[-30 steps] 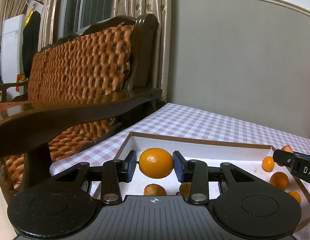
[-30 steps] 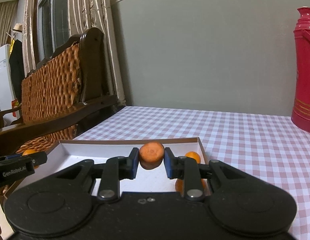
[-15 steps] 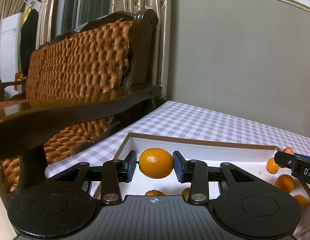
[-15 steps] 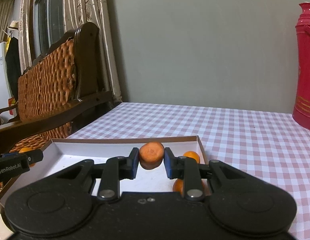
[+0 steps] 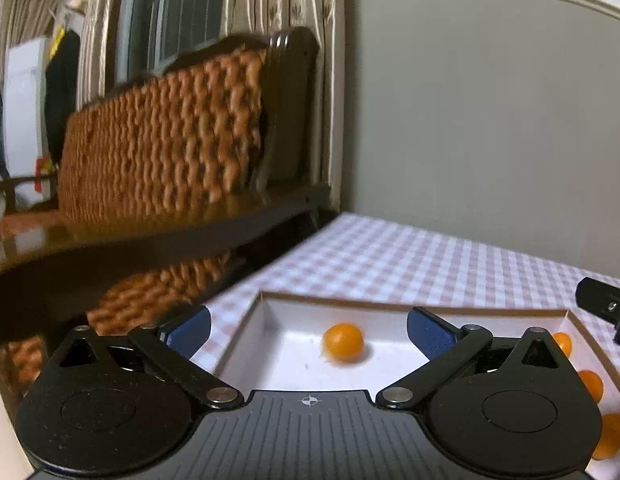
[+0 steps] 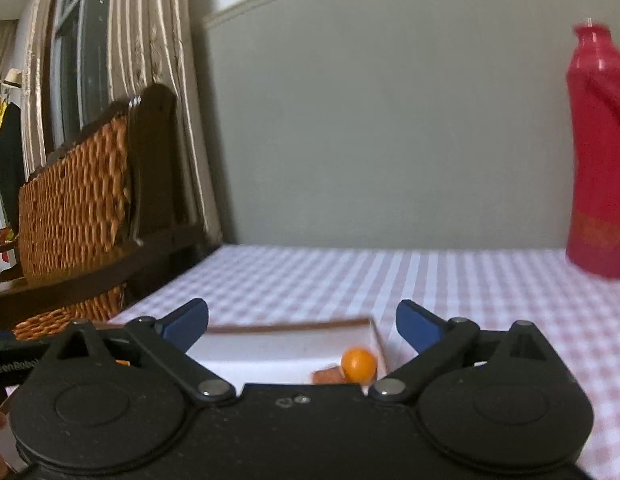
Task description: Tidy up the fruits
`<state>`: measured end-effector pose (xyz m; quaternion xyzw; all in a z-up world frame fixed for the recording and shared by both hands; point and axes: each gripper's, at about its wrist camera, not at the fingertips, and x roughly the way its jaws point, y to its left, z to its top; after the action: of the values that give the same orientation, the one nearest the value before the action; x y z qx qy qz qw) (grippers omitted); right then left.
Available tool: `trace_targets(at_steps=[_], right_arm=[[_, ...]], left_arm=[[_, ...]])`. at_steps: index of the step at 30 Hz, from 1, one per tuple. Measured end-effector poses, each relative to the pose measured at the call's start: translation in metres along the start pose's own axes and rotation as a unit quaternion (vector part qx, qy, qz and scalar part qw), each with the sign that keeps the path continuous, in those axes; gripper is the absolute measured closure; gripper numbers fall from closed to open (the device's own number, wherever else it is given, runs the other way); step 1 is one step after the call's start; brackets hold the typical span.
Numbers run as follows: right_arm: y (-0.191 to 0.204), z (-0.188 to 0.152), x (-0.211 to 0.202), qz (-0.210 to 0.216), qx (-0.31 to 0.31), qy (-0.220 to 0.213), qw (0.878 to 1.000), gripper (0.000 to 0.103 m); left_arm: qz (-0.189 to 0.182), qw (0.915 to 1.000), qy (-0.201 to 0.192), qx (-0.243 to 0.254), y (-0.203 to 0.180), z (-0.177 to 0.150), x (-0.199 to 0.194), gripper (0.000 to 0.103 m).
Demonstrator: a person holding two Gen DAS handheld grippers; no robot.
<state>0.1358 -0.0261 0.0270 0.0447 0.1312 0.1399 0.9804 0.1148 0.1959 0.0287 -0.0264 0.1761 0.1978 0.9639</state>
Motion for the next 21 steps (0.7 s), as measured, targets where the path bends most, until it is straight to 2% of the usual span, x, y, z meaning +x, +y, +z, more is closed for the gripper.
trace_targets(at_steps=[5, 21], right_arm=[[-0.006, 0.004, -0.006, 0.000, 0.004, -0.016, 1.000, 0.006], [-0.011, 0.000, -0.011, 0.010, 0.006, 0.020, 1.000, 0.006]], left_arm=[[0.005, 0.9999, -0.010, 0.004, 0.003, 0.003, -0.002, 0.000], [0.006, 1.0000, -0.005, 0.005, -0.001, -0.001, -0.014, 0.000]])
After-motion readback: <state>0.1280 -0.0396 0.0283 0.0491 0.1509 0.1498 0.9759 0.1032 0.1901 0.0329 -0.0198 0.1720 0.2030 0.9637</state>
